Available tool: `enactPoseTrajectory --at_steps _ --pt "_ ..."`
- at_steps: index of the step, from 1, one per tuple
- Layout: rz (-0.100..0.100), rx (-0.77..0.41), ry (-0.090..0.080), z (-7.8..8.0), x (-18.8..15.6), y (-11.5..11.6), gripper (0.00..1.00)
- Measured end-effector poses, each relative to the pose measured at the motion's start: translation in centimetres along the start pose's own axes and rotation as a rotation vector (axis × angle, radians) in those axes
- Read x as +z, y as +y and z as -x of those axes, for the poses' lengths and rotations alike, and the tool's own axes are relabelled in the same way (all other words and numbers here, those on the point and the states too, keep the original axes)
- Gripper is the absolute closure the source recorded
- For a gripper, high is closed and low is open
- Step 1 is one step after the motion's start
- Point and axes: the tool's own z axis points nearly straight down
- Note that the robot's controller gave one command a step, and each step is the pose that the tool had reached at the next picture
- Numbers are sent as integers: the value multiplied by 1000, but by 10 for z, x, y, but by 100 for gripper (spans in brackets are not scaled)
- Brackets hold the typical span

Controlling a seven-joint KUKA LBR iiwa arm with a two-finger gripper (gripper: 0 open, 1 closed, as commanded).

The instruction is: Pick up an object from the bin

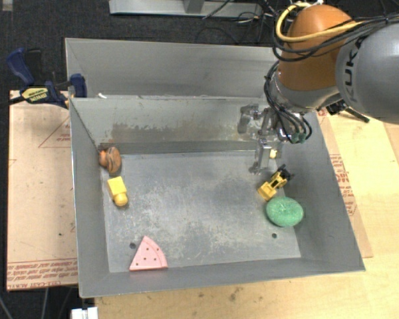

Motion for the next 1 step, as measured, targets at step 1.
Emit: enactPoseTrajectory --at_steps 1 --pt "-1 -1 -8 2 -5 0 0"
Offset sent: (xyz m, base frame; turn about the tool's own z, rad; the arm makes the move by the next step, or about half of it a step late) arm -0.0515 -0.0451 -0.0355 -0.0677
